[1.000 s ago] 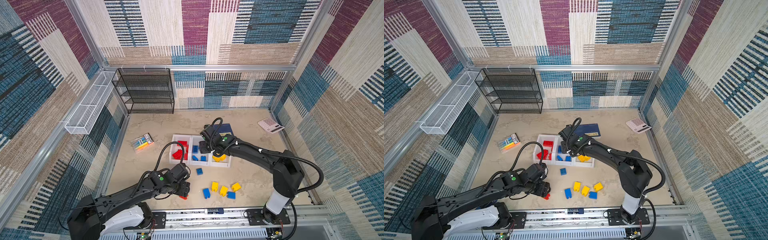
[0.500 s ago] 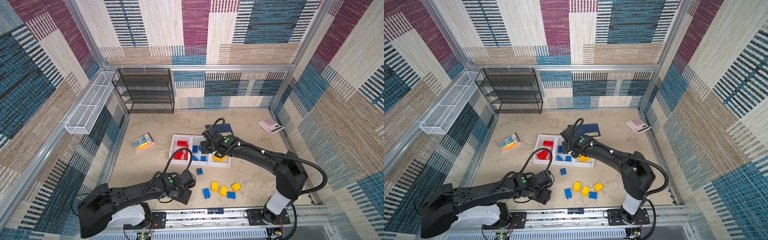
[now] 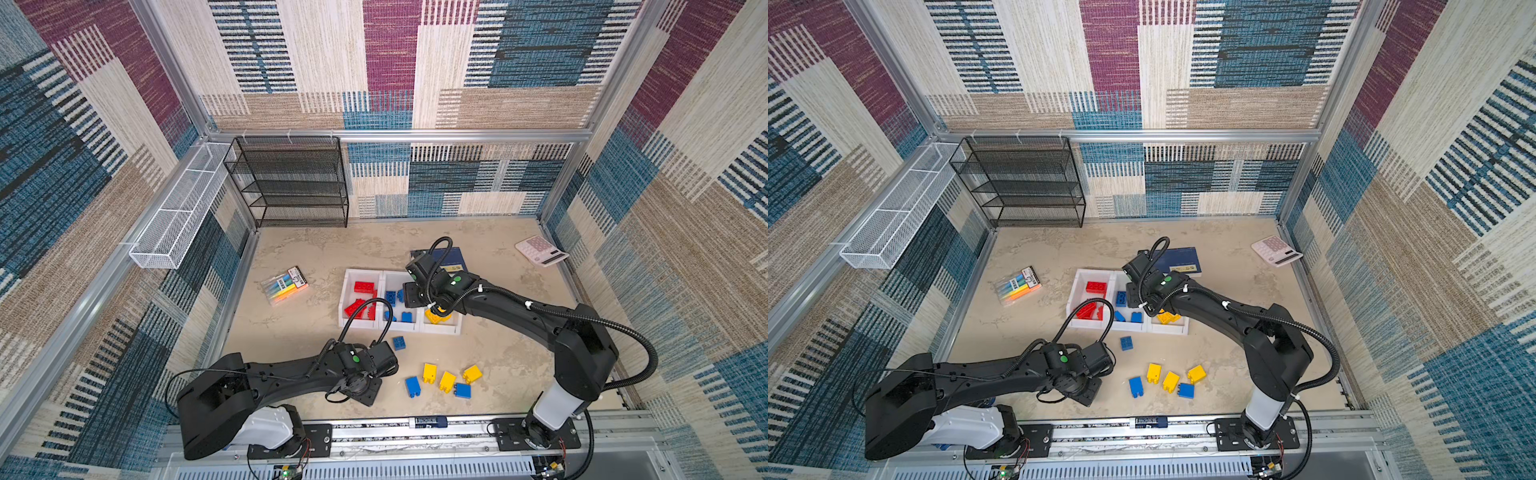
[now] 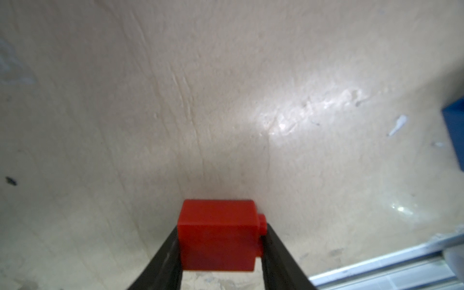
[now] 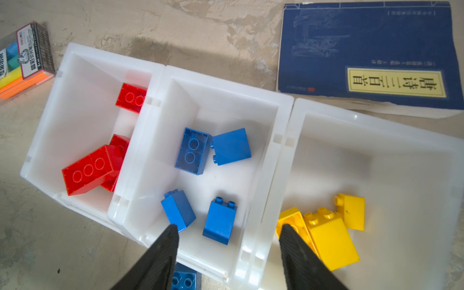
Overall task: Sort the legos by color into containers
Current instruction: 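Reach the left gripper down and grasp the small red brick on the table, then carry the small red brick over the red bin and release it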
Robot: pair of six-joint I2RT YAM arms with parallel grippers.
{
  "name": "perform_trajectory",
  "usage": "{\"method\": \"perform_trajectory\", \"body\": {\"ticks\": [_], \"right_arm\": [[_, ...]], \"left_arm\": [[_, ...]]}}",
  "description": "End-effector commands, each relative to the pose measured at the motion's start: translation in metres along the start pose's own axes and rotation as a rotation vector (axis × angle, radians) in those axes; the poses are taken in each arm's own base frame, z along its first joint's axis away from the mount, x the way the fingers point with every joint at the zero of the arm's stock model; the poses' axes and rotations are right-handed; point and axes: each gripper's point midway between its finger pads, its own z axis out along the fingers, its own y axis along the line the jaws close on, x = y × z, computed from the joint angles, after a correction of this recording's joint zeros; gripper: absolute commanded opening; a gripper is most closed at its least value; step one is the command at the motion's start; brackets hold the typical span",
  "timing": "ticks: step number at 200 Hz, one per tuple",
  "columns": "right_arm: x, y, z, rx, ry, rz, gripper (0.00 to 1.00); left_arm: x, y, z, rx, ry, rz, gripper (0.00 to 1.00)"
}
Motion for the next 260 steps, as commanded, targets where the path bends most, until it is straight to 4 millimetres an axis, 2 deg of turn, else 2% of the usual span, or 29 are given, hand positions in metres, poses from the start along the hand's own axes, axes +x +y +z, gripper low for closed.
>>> {"method": "perform_trajectory", "body": {"ticks": [1, 29, 62, 107, 145, 178, 209, 260], "right_arm": [[-0.005, 0.001, -0.004, -0.008, -0.02, 0.023, 0.67], [-0.008, -0.001, -0.01, -0.009, -0.035, 0.027, 0.66], [-0.008, -0.006, -0.016, 0.002, -0.041, 0.033, 0.66], [-0.006, -0.012, -0.023, 0.005, -0.051, 0.045, 0.65], [-0.004, -0.014, -0.023, 0.005, -0.046, 0.047, 0.65], [-0.003, -0.014, -0.024, 0.002, -0.045, 0.048, 0.65], [-0.001, -0.014, -0.023, 0.0, -0.036, 0.047, 0.65], [0.001, -0.016, -0.024, 0.006, -0.033, 0.048, 0.67]], "left_arm": [[-0.013, -0.007, -0.003, 0.03, -0.05, 0.012, 0.49], [-0.035, -0.009, -0.023, 0.037, -0.118, 0.012, 0.48], [-0.084, 0.003, -0.055, 0.081, -0.219, -0.033, 0.48], [-0.167, 0.048, -0.089, 0.083, -0.349, -0.128, 0.48], [-0.216, 0.093, -0.083, 0.078, -0.37, -0.223, 0.48], [-0.239, 0.116, -0.067, 0.041, -0.345, -0.254, 0.48], [-0.253, 0.123, -0.058, 0.026, -0.345, -0.266, 0.54], [-0.256, 0.131, -0.059, 0.002, -0.349, -0.281, 0.68]]}}
